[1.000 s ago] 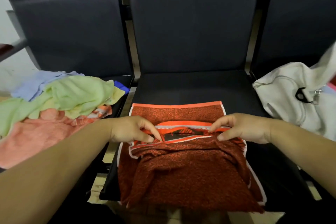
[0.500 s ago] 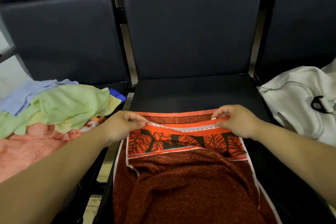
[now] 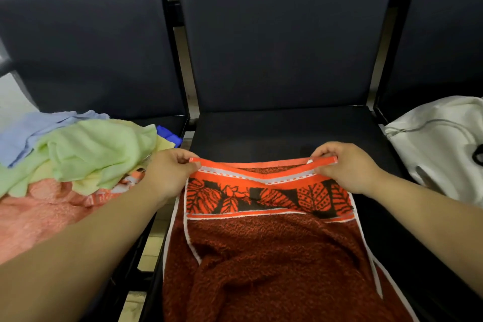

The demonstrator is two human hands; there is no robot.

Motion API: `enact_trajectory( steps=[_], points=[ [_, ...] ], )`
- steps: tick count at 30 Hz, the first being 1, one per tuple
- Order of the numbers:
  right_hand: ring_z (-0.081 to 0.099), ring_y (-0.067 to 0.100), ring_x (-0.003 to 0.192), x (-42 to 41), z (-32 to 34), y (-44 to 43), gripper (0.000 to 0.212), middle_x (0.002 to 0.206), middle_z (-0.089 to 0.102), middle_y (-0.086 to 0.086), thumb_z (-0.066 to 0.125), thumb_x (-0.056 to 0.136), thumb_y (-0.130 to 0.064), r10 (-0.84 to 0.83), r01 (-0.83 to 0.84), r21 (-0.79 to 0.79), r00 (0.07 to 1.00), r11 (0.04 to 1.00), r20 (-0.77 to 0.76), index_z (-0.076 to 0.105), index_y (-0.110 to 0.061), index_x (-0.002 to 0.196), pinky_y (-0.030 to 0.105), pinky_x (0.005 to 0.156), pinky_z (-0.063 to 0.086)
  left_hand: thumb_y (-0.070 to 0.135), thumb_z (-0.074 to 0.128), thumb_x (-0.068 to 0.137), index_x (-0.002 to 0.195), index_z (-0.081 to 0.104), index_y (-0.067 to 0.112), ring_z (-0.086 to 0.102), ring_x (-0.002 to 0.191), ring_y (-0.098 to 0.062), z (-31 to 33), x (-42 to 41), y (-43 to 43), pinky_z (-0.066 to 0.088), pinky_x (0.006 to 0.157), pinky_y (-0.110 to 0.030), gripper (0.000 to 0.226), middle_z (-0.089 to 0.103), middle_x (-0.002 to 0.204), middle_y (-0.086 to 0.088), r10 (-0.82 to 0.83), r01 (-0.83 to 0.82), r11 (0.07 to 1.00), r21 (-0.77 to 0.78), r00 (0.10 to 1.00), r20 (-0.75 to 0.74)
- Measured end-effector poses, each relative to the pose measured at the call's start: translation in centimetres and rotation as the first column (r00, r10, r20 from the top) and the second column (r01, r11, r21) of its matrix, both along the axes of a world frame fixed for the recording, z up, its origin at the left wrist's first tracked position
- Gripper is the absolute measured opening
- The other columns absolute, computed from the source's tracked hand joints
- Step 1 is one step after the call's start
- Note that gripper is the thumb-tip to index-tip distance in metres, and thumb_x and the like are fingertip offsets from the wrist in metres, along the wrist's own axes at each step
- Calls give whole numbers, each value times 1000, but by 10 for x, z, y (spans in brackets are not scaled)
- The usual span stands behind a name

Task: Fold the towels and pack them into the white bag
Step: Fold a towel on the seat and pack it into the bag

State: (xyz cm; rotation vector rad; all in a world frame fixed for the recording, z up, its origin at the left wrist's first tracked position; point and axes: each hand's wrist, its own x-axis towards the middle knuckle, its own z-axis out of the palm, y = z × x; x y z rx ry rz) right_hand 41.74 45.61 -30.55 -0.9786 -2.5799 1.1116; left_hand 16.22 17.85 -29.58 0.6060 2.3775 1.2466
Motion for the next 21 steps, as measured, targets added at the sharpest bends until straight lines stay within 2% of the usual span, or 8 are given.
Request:
enact_trajectory(
  steps=[2,5,7,9,12,16,19,21],
  points=[
    [62,1,86,1,-8,4,22,98,69,-13,82,82,-19,-29,29,15,999,999,34,70,-28,98,12,71,43,14,72,92,84,72,18,73,79,-20,-5,-2,3,58,81,-37,9,76,82,-2,18,-23,997,-70,997,-78],
    [66,5,86,2,-13,10,21,95,71,-10,82,82,-19,-50,50,-5,999,999,14,71,-27,97,20,72,47,18,69,94,82,67,18,69,80,-19,-5,-4,7,50,70,-30,12,73,83,-1,29,-56,988,-141,981,-189],
    [71,11,82,2,-16,11,20,91,73,-6,82,82,-15,-101,97,-81,994,992,-48,72,-27,94,24,71,52,19,68,94,82,66,18,67,78,-17,-5,-4,8,45,66,-28,13,71,82,0,29,-73,981,-179,971,-237],
    [73,18,81,2,-17,11,20,91,75,2,81,83,-10,-185,160,-196,976,967,-116,72,-24,94,34,74,60,20,69,94,82,66,18,66,79,-17,-5,-5,8,45,68,-30,13,71,83,-1,38,-90,977,-191,965,-258],
    [74,21,86,2,-21,13,21,97,73,4,79,85,-9,-267,217,-268,950,939,-165,72,-25,96,41,83,62,19,69,93,81,66,17,66,80,-19,-7,-7,6,45,72,-31,13,71,83,-2,54,-109,975,-194,961,-271],
    [72,16,88,-3,-28,12,18,96,73,-3,80,86,-15,-327,280,-239,927,930,-186,73,-30,95,41,87,60,18,67,94,84,66,17,67,81,-20,-11,-9,4,48,74,-33,10,71,84,-2,38,-93,978,-184,958,-283],
    [71,12,87,-6,-31,10,17,94,71,-8,80,86,-20,-368,334,-188,911,923,-184,72,-32,93,37,84,60,19,65,96,85,65,19,67,78,-17,-14,-10,3,46,68,-30,10,71,81,1,15,-72,980,-186,956,-292],
    [69,10,87,-6,-31,10,15,94,70,-8,80,86,-23,-375,355,-141,911,924,-170,72,-31,96,30,78,56,20,64,96,86,64,22,66,77,-16,-15,-10,3,46,68,-31,11,70,79,4,-6,-57,980,-192,951,-309]
  ],
)
